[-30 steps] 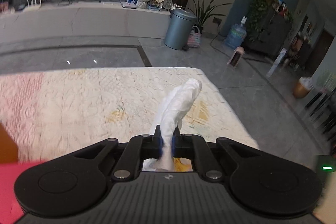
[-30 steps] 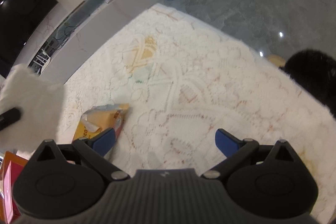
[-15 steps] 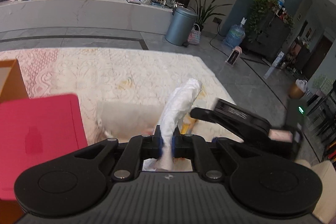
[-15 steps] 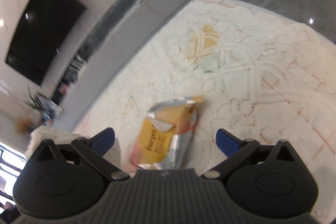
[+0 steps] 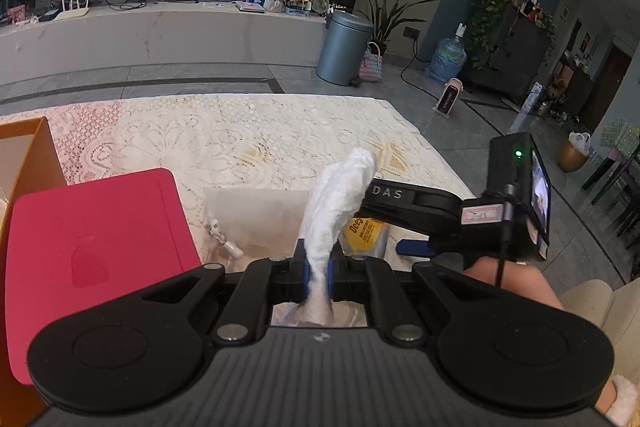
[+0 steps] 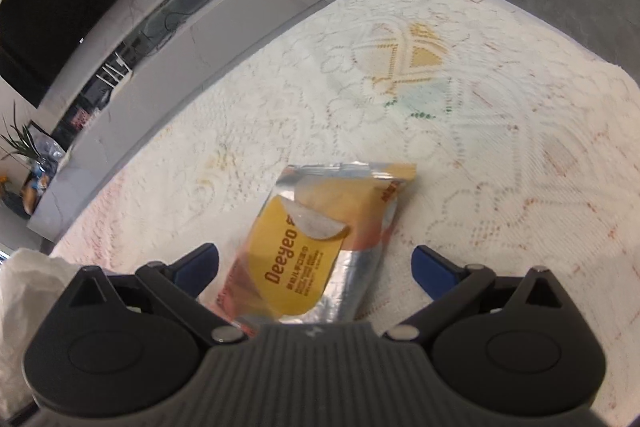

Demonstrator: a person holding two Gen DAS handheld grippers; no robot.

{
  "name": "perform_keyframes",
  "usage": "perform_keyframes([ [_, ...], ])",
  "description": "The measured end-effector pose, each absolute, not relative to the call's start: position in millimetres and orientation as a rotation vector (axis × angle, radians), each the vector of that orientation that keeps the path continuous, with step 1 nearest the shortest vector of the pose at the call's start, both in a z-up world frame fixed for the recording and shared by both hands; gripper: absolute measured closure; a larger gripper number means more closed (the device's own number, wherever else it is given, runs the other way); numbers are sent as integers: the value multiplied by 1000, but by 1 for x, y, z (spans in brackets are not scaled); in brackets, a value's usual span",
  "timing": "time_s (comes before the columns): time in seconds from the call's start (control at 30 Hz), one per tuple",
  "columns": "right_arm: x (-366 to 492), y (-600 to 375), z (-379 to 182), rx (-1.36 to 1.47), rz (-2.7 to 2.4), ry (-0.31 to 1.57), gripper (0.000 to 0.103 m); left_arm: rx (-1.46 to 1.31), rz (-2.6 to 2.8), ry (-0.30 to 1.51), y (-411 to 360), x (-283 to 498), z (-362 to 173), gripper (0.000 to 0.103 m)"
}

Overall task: Organize soft objects
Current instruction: 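Grasp the yellow Deeyeo snack packet with the right tool while the left holds the towel, then lift the white towel and snack packet with both tools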

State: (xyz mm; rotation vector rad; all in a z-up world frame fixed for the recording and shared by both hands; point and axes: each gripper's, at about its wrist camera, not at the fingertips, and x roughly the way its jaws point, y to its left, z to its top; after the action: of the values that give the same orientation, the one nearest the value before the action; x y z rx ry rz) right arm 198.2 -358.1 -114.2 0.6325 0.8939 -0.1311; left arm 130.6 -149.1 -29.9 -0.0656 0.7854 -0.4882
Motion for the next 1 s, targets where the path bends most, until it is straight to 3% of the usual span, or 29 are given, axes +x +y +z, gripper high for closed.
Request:
perform_keyframes([
  [0.23,206,-350,-114,609,-211,883,2,-82,-526,792,-142,127,-33,94],
  [0.47,207,-322,-118,378,-243,870,3,-75,-551,755,-138,120,-34,94],
  [0.57,203,-317,-118,255,-213,896,16,-110,-560,750,-131,118,-36,94],
  [0.63,197,-319,-117,202,-212,899,33,-126,-570,740,-126,115,-34,94],
  [1.0,137,-333,-111,124,-163,1011,35,-159,-564,714,-105,117,-25,94],
])
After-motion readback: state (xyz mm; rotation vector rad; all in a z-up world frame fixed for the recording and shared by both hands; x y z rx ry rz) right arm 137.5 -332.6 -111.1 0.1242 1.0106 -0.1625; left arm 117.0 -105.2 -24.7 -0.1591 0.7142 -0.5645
